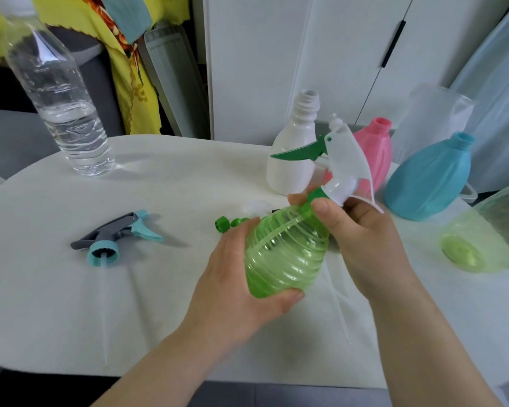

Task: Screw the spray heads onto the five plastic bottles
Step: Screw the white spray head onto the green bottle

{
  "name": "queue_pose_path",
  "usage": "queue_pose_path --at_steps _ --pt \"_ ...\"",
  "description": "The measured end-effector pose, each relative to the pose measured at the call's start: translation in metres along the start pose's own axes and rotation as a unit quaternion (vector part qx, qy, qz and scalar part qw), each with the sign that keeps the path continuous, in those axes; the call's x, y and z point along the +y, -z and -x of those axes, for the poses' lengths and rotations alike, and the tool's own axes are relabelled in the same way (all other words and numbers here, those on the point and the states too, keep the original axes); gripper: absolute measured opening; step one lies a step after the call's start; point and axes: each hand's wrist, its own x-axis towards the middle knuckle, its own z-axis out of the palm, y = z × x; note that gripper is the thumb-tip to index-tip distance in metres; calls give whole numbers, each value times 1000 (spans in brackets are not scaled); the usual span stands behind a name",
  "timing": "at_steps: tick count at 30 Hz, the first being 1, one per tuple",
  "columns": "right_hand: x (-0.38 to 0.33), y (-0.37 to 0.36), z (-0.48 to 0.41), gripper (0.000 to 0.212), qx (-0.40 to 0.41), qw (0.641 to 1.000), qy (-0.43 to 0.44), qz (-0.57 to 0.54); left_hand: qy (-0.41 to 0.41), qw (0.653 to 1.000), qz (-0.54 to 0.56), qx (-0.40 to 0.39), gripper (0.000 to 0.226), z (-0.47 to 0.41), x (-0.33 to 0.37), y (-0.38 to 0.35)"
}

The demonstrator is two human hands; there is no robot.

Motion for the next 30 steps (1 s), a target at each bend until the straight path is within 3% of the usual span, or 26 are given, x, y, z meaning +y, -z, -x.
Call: queue_pose_path --at_steps 4,7,10,13,16,18,23,27,29,30 --pt "-1 13 -1 40 -77 996 -35 -31 12 978 135 -161 80 -10 -4 24" --pt "4 10 1 54 -127 989 -40 -64 1 960 173 -218 75 -17 -5 33" --pt "2 5 0 46 -104 990 -47 -80 -5 971 149 -185 78 -16 -5 28" --pt "-1 -5 2 13 -32 997 -32 -69 -29 999 23 -38 90 -7 -3 10" --pt "-4 -16 5 8 8 999 15 -46 -101 986 -101 84 98 -1 -2 -7" --pt "-6 -16 7 10 13 998 24 -49 -98 989 -97 61 98 -2 -4 -4" --pt "-9 -14 7 5 6 998 25 -48 -16 995 74 -68 77 -12 -8 22" --pt "-2 -25 8 17 40 998 54 -2 -14 997 70 -42 74 -17 -7 18" --pt "-4 -30 10 4 -14 995 85 59 -28 997 69 -33 67 -16 -9 16" --pt "-5 -31 11 8 -46 988 109 94 -33 997 68 -31 64 -16 -11 15"
